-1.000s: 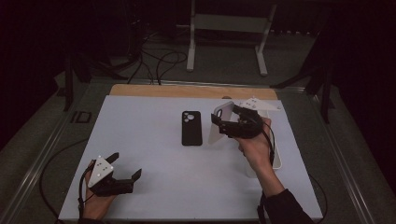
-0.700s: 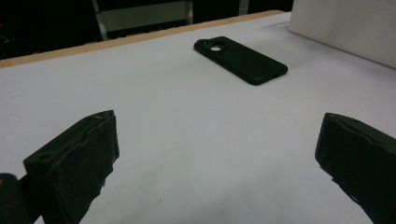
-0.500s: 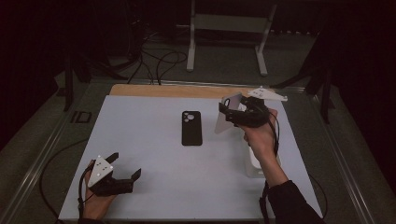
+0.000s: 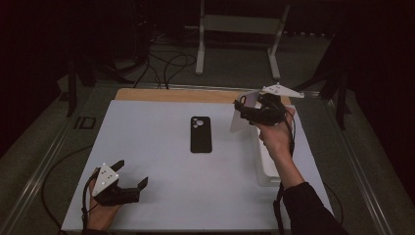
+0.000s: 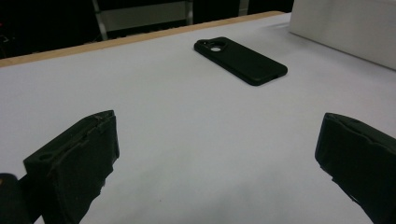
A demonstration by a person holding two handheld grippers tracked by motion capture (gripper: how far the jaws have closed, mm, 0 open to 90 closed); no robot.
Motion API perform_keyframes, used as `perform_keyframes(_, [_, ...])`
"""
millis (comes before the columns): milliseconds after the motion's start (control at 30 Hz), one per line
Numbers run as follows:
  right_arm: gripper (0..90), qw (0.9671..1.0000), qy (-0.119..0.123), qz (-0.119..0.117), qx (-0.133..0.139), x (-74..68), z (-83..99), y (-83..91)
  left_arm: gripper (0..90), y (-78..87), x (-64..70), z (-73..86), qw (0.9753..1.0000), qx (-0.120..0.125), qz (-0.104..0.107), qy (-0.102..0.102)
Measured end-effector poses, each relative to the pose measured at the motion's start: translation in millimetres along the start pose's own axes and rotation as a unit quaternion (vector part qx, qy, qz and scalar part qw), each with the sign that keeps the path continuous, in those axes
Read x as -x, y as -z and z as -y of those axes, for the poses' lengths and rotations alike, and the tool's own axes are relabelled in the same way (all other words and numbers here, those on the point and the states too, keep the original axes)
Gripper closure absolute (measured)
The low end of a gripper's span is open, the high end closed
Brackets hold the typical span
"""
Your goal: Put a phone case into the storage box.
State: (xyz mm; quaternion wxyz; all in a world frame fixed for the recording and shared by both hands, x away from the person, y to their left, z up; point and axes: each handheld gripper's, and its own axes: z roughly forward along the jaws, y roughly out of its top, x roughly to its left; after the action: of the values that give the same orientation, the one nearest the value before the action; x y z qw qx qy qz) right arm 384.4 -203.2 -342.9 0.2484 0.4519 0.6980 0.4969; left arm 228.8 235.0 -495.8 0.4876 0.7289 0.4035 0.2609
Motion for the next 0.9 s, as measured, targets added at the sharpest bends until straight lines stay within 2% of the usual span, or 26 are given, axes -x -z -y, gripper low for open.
perform_keyframes(167, [17.0,1.0,-0.003,0.006,0.001,5.3,-2.9,-1.8,0.2,-0.1,0.1,0.1,1.0,0.0,0.0,0.0])
perform_keyframes(200, [17.0,0.9999,-0.005,0.015,0.0,10.7,-4.6,-3.7,0.2,-0.1,0.1,0.1,1.0,0.0,0.0,0.0])
perform_keyframes(400, [17.0,0.9993,-0.011,0.035,-0.003,23.3,-6.5,-7.0,0.2,-0.1,0.0,0.1,1.0,0.0,-0.001,0.001])
perform_keyframes(900, [17.0,0.9967,-0.029,0.075,-0.012,52.2,-4.7,-13.5,0.3,0.0,0.0,0.1,1.0,0.0,-0.002,0.001])
